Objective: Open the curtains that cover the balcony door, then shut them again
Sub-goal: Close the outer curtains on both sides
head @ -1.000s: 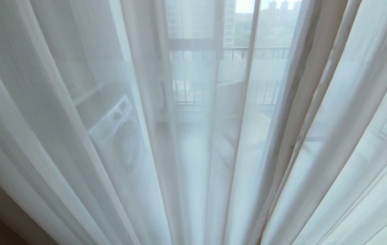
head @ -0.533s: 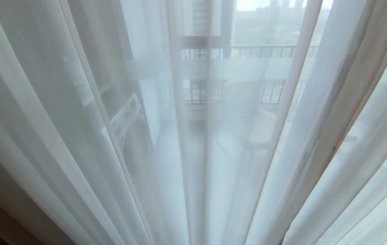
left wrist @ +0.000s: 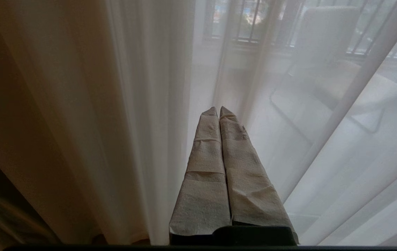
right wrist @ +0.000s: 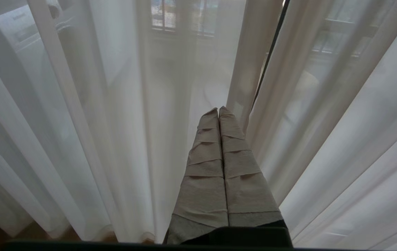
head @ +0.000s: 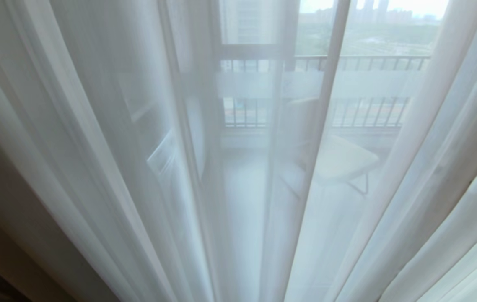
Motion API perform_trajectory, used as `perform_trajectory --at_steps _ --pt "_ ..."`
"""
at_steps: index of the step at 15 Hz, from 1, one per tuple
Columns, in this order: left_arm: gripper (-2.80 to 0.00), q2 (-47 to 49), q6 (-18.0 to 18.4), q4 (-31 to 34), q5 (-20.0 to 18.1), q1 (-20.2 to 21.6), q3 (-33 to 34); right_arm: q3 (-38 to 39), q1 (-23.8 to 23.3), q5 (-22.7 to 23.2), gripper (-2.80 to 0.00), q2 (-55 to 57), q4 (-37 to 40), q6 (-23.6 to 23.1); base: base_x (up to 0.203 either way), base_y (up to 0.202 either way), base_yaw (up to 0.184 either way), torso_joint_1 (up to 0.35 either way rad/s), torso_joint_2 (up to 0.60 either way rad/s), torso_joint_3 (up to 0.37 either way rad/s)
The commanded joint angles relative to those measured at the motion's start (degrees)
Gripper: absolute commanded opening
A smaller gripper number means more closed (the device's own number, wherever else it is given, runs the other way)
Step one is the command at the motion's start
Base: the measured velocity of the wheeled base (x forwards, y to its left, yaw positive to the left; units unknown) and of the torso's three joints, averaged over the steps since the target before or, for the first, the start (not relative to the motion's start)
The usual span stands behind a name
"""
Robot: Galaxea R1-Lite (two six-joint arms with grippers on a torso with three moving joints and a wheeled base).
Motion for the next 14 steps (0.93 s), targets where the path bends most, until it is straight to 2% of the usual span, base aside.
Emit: perform_trajectory --at_steps 1,12,14 --pt "-2.8 -0.1 0.0 -0.1 0.1 0.0 0.0 0.0 0.0 0.0 -2.8 0.0 0.0 -0.1 0.0 0.187 0.001 -0.002 0.01 0.01" --pt "-2.8 -0.1 0.0 0.0 0.1 0.0 0.0 0.0 0.0 0.0 -2.8 0.0 0.0 -0.1 0.0 0.19 0.001 0.003 0.0 0.002" --pt "-2.8 -0.1 0.0 0.0 0.0 0.0 0.0 0.0 0.0 0.0 -2.8 0.0 0.0 -0.1 0.0 0.097 -0.001 -0.002 0.0 0.002"
